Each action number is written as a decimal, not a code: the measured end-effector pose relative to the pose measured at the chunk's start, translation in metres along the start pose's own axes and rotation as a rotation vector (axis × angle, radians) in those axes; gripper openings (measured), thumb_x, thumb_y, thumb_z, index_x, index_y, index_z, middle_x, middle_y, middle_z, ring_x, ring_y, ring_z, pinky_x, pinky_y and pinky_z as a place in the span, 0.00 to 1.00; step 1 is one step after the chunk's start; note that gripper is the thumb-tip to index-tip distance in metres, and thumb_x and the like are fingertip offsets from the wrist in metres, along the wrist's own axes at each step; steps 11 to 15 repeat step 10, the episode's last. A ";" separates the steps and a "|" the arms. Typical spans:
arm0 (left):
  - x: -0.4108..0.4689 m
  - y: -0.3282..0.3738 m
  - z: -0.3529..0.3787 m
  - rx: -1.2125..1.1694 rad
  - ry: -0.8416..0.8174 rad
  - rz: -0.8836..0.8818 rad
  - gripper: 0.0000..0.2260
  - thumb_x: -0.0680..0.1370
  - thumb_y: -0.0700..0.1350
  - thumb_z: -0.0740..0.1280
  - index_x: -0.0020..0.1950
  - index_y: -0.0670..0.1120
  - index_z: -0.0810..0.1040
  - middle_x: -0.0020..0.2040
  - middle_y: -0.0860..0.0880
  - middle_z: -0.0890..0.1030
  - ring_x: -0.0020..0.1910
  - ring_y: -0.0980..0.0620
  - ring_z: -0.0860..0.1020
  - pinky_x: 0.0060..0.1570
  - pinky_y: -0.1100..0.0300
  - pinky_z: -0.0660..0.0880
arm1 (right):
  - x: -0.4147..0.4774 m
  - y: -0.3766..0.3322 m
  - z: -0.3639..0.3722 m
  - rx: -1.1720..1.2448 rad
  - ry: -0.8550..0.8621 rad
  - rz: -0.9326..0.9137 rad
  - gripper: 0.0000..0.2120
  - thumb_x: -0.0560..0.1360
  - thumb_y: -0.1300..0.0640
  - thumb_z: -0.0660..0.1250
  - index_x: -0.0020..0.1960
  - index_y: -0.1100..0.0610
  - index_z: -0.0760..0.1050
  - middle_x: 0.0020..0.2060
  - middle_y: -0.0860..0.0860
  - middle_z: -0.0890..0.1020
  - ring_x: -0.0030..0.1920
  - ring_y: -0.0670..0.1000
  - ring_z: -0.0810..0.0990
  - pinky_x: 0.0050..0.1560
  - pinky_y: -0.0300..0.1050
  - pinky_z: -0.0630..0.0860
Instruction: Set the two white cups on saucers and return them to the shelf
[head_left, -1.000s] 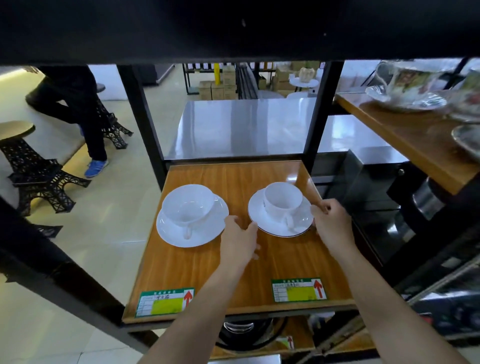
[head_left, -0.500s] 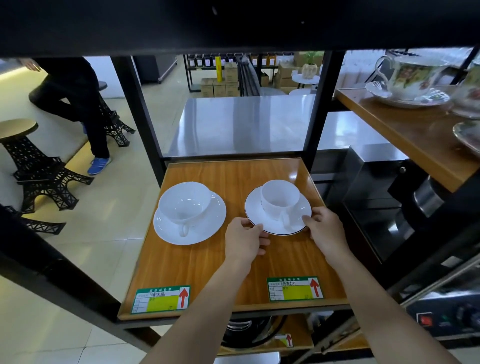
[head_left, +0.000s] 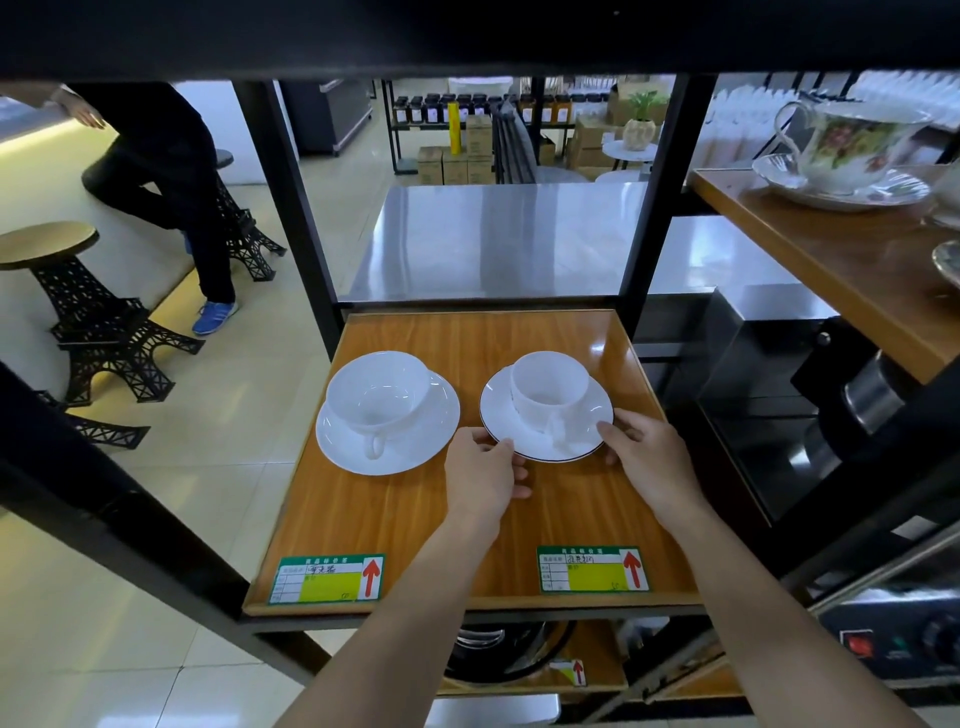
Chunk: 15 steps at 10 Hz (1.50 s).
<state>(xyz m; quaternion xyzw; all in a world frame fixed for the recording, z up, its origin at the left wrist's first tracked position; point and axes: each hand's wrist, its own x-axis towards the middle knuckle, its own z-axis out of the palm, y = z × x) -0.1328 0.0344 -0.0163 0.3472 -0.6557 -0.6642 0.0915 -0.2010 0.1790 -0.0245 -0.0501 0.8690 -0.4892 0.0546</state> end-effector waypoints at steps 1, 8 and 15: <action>0.000 0.000 -0.001 -0.006 -0.005 0.002 0.07 0.79 0.40 0.63 0.56 0.46 0.69 0.39 0.47 0.79 0.31 0.53 0.78 0.30 0.63 0.78 | 0.000 0.000 0.000 -0.019 -0.005 -0.010 0.20 0.78 0.49 0.60 0.67 0.55 0.71 0.36 0.49 0.79 0.40 0.48 0.78 0.37 0.36 0.70; -0.029 0.004 -0.031 0.084 0.045 0.037 0.09 0.79 0.44 0.63 0.59 0.44 0.74 0.47 0.46 0.81 0.41 0.53 0.79 0.42 0.60 0.80 | -0.010 -0.001 -0.003 -0.012 -0.007 -0.014 0.21 0.78 0.47 0.58 0.66 0.57 0.68 0.51 0.56 0.81 0.47 0.51 0.79 0.50 0.46 0.74; -0.062 0.014 -0.051 0.195 0.131 0.305 0.11 0.78 0.46 0.64 0.59 0.45 0.75 0.48 0.48 0.80 0.43 0.54 0.78 0.40 0.64 0.74 | -0.054 -0.011 -0.019 -0.005 -0.017 -0.079 0.17 0.79 0.50 0.58 0.64 0.57 0.70 0.49 0.54 0.81 0.45 0.49 0.79 0.52 0.48 0.77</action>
